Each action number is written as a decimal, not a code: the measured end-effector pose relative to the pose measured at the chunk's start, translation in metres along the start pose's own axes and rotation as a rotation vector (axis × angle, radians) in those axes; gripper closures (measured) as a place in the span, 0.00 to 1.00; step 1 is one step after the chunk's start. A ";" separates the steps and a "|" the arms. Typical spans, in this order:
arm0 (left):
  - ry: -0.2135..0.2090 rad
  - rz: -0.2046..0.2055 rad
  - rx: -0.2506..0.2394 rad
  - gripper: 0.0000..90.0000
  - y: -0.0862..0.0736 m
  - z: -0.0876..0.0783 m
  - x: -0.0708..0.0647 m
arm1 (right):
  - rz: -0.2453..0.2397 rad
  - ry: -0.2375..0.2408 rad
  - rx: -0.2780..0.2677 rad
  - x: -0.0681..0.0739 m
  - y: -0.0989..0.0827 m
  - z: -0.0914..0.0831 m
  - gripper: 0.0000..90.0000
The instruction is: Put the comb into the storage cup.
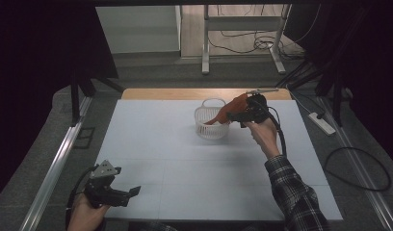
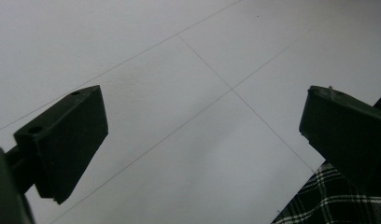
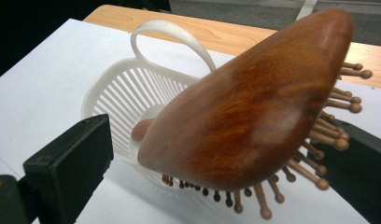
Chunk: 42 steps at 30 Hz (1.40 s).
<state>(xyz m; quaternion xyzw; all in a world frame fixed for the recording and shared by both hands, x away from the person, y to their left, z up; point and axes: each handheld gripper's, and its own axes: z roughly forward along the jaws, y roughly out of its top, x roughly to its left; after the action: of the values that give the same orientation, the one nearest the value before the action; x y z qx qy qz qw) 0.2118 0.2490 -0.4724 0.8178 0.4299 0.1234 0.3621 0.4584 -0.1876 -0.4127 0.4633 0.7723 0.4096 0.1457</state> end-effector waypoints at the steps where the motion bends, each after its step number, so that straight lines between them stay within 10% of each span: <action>1: 0.000 0.000 0.000 0.02 0.000 0.000 0.000 | -0.003 -0.003 0.003 0.001 0.000 -0.001 0.01; 42: -0.008 -0.016 -0.022 0.00 -0.001 -0.002 0.002 | -0.075 0.035 0.014 0.009 -0.017 -0.022 0.00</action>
<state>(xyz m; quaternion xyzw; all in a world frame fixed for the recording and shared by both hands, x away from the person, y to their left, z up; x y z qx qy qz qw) 0.2110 0.2519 -0.4715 0.8108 0.4335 0.1222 0.3738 0.4303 -0.1950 -0.4109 0.4279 0.7943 0.4065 0.1441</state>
